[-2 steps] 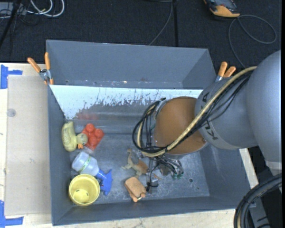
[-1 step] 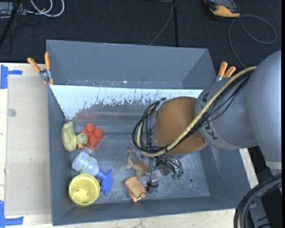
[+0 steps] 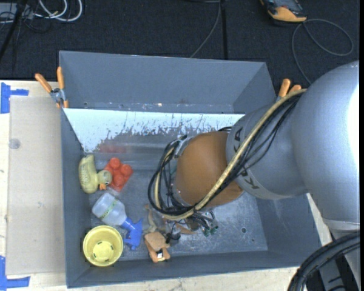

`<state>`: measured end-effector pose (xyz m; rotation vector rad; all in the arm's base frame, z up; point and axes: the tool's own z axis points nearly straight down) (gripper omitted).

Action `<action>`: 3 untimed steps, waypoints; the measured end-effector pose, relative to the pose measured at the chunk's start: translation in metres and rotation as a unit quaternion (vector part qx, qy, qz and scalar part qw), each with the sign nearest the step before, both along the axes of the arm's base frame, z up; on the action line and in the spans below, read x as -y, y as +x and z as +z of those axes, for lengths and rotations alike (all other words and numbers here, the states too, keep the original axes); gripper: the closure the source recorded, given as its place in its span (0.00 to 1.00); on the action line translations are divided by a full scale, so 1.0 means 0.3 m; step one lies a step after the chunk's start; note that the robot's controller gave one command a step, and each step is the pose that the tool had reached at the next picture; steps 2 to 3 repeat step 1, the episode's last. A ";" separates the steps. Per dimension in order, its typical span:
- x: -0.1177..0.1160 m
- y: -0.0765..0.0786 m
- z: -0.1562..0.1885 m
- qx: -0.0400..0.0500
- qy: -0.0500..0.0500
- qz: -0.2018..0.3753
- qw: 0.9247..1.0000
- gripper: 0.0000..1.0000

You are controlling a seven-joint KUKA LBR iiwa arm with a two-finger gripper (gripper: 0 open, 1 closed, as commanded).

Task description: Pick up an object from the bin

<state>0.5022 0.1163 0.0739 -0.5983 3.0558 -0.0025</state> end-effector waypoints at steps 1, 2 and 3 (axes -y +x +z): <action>0.003 -0.014 -0.013 -0.007 -0.002 0.000 1.000 0.00; 0.003 -0.014 -0.013 -0.007 -0.002 0.000 1.000 0.00; 0.003 -0.014 -0.013 -0.007 -0.002 0.000 1.000 0.00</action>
Offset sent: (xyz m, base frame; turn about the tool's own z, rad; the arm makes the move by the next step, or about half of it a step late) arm 0.0000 0.0000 0.0000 0.0000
